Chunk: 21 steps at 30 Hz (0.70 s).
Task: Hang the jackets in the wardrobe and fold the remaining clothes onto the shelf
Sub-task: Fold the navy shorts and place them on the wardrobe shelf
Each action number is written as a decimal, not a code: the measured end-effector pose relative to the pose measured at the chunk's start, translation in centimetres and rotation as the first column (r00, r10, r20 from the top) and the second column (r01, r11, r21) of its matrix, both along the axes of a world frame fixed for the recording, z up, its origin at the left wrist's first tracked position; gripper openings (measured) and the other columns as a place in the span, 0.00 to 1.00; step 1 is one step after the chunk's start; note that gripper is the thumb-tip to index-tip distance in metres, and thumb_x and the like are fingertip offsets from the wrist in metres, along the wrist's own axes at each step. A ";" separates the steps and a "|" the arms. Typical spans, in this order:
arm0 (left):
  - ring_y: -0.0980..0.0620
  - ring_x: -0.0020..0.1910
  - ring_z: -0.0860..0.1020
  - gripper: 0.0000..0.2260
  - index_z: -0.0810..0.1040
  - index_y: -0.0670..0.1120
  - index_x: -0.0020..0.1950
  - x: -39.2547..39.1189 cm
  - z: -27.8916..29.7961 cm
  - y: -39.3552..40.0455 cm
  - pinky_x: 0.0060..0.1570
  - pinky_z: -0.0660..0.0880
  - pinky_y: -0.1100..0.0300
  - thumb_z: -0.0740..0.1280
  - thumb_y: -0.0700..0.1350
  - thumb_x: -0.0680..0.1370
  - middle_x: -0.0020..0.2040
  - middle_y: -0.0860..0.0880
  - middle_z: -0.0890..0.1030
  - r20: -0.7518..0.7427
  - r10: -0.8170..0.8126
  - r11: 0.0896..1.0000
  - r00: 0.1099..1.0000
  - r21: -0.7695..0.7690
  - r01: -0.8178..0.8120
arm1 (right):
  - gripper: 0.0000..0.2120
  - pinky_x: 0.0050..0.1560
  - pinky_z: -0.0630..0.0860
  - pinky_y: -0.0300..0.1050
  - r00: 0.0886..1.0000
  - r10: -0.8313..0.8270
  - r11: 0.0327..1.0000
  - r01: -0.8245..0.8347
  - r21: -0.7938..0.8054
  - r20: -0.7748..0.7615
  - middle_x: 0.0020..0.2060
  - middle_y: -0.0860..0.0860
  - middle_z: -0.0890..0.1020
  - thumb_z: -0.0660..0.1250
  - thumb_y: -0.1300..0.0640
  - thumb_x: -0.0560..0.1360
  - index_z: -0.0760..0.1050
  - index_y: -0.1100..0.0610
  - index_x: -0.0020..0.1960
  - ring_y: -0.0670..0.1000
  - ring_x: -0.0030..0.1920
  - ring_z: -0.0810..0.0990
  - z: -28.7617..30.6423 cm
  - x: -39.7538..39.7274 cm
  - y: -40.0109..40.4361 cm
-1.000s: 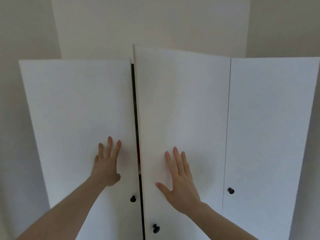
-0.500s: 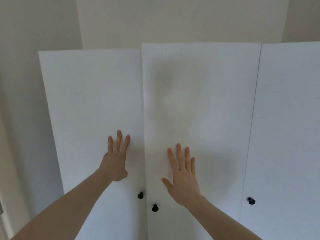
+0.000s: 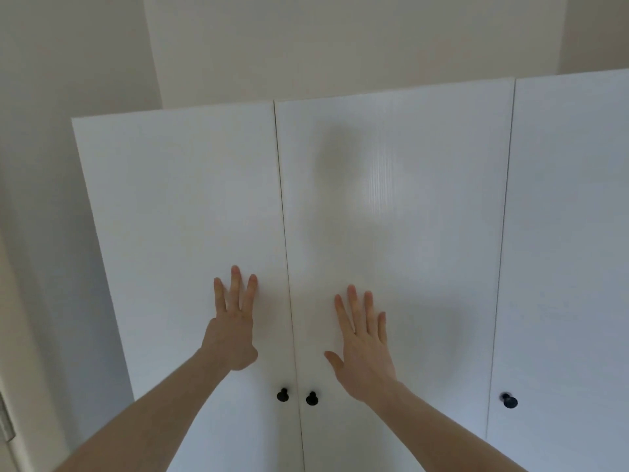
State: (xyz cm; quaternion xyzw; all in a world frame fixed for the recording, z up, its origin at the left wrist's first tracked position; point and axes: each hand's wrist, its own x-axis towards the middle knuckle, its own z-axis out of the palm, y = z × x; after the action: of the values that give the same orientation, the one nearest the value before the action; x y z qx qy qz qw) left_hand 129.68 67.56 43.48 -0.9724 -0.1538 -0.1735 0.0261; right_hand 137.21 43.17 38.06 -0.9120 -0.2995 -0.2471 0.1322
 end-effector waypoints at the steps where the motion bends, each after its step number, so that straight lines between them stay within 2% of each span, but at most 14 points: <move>1: 0.33 0.73 0.23 0.58 0.13 0.53 0.69 0.2 -0.1 -0.1 0.40 0.82 0.60 0.65 0.36 0.67 0.71 0.49 0.15 0.000 0.001 1.000 1.000 -0.007 -0.001 | 0.49 0.79 0.38 0.64 1.000 0.001 1.000 -0.001 0.005 -0.002 0.77 0.52 0.23 0.61 0.41 0.81 0.25 0.52 0.79 0.59 0.76 0.22 -0.1 0.2 -0.1; 8: 0.34 0.73 0.22 0.58 0.14 0.54 0.69 0.7 -0.2 0.0 0.38 0.81 0.61 0.65 0.37 0.67 0.71 0.49 0.15 -0.012 0.018 1.000 1.000 -0.003 -0.018 | 0.51 0.79 0.39 0.66 0.999 -0.033 0.999 0.033 -0.015 -0.017 0.76 0.53 0.23 0.64 0.42 0.80 0.25 0.52 0.79 0.60 0.75 0.21 -0.3 0.8 0.2; 11: 0.33 0.73 0.23 0.58 0.15 0.52 0.70 0.7 0.0 0.1 0.41 0.82 0.61 0.66 0.38 0.68 0.70 0.48 0.14 -0.016 0.023 1.000 1.000 0.016 -0.023 | 0.52 0.78 0.38 0.67 0.999 -0.032 0.999 0.030 -0.045 -0.034 0.75 0.54 0.21 0.65 0.43 0.79 0.23 0.52 0.78 0.61 0.74 0.19 -0.1 0.6 0.2; 13: 0.33 0.74 0.24 0.58 0.14 0.53 0.70 0.6 0.3 0.1 0.46 0.82 0.59 0.65 0.38 0.69 0.69 0.49 0.13 -0.035 0.014 1.000 0.999 0.016 -0.014 | 0.53 0.78 0.38 0.68 0.998 -0.027 0.998 0.024 -0.060 -0.059 0.74 0.54 0.20 0.65 0.43 0.79 0.23 0.53 0.78 0.62 0.73 0.19 0.2 0.4 0.2; 15: 0.32 0.75 0.26 0.57 0.14 0.52 0.69 0.4 0.7 0.1 0.60 0.78 0.55 0.65 0.38 0.69 0.69 0.48 0.13 -0.056 0.005 1.000 0.998 0.003 -0.005 | 0.53 0.78 0.39 0.68 0.996 -0.026 0.997 0.020 -0.072 -0.086 0.74 0.54 0.19 0.65 0.45 0.78 0.23 0.53 0.78 0.62 0.74 0.19 0.6 0.2 0.1; 17: 0.32 0.77 0.29 0.56 0.12 0.53 0.66 -0.1 1.3 0.0 0.76 0.63 0.48 0.65 0.40 0.71 0.70 0.46 0.15 -0.078 0.011 1.000 0.997 0.008 -0.010 | 0.52 0.79 0.40 0.68 0.993 -0.028 0.997 0.018 -0.078 -0.118 0.73 0.52 0.18 0.66 0.46 0.78 0.25 0.52 0.79 0.62 0.74 0.20 1.2 -0.2 -0.2; 18: 0.33 0.78 0.30 0.56 0.13 0.53 0.66 -0.4 1.6 -0.1 0.78 0.58 0.47 0.65 0.40 0.72 0.72 0.46 0.16 -0.080 0.008 1.000 0.997 -0.004 -0.008 | 0.52 0.79 0.40 0.68 0.991 -0.026 0.997 0.015 -0.080 -0.128 0.73 0.52 0.19 0.66 0.46 0.78 0.25 0.52 0.79 0.62 0.75 0.21 1.5 -0.5 -0.4; 21: 0.34 0.78 0.31 0.54 0.19 0.53 0.74 -1.3 2.4 -0.5 0.79 0.54 0.46 0.66 0.40 0.73 0.75 0.47 0.20 -0.089 0.002 1.000 0.996 -0.018 -0.003 | 0.49 0.79 0.41 0.67 0.988 -0.026 0.995 0.012 -0.095 -0.152 0.75 0.50 0.21 0.64 0.48 0.79 0.27 0.51 0.80 0.60 0.77 0.25 2.5 -1.2 -1.4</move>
State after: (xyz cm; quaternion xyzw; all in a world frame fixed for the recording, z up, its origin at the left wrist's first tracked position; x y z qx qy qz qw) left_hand 128.39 67.03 45.85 -0.9792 -0.1552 -0.1286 0.0244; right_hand 136.00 41.80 40.58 -0.9363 -0.2909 -0.1633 0.1095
